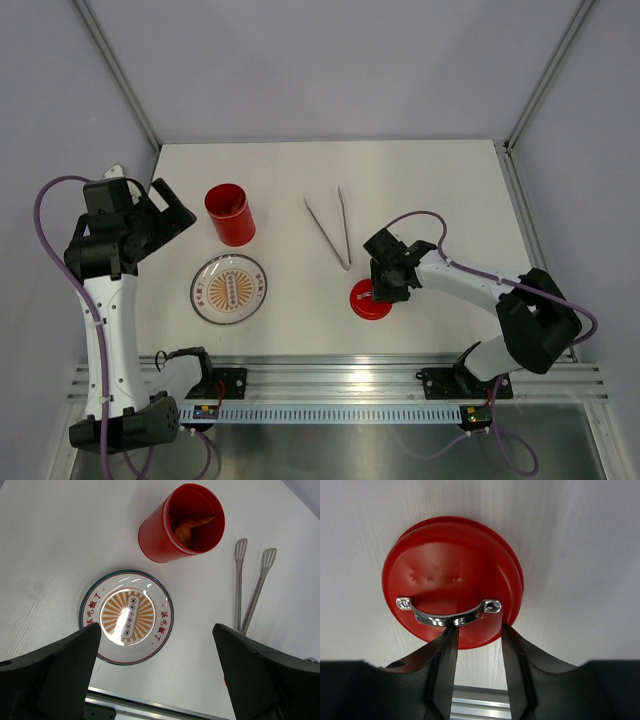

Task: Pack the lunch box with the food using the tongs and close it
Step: Move the box lid to the center of the board.

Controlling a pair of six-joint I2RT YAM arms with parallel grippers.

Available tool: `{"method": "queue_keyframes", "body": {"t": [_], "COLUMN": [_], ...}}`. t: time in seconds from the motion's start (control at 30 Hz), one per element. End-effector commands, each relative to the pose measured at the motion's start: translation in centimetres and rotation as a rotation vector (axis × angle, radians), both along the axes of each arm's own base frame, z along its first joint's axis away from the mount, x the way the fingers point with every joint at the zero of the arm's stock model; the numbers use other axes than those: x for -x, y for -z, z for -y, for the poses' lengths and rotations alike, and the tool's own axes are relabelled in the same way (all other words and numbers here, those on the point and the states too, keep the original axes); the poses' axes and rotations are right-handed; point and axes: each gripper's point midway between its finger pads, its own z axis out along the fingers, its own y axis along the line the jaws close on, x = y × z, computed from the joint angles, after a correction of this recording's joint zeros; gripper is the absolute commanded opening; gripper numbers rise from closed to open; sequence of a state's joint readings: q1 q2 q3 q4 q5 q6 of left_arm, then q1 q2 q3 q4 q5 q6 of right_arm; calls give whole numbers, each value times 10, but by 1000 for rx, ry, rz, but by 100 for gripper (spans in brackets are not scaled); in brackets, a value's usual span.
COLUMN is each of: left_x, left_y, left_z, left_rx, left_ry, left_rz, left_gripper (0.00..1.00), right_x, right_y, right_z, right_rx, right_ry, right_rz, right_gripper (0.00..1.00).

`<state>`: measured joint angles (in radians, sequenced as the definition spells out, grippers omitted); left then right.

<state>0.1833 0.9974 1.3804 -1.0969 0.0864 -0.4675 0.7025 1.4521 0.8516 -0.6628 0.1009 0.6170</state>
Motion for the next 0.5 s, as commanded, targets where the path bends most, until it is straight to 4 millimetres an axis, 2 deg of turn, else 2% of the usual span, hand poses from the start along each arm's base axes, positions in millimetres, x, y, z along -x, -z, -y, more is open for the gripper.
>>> {"method": "queue_keyframes", "body": {"t": [0.0,0.03,0.13,0.17,0.23,0.27,0.3,0.37,0.4,0.43,0.47], "left_x": [-11,-11,-11,-11,-11,-11,-11,-12,-13,-14,-14], "left_y": [-9,-9,-6,-5,-2,3,5,10,14,18,21], "left_z": [6,6,8,10,16,18,24,30,43,50,62], "left_rx": [14,17,20,21,27,26,23,11,15,16,18], "left_ry": [40,40,49,59,88,99,120,146,197,225,267], "left_rz": [52,51,49,49,41,27,21,0,-15,-27,-40], "left_gripper": [99,99,99,99,99,99,99,99,99,99,99], "right_x": [-13,-19,-19,-12,-11,-1,2,0,-4,-5,-15], "right_y": [-9,-9,-9,-10,-16,-19,-23,-36,-41,-52,-57], "right_z": [-42,-53,-85,-98,-119,-129,-134,-135,-131,-124,-111], "right_rx": [-100,-103,-115,-118,-129,-139,-152,-164,-155,-152,-100], "right_ry": [-68,-88,-197,-261,-328,-389,-410,-417,-411,-400,-362], "right_rz": [37,37,37,34,54,55,56,93,124,162,218], "right_gripper": [46,46,45,45,45,45,45,46,47,50,53]}}
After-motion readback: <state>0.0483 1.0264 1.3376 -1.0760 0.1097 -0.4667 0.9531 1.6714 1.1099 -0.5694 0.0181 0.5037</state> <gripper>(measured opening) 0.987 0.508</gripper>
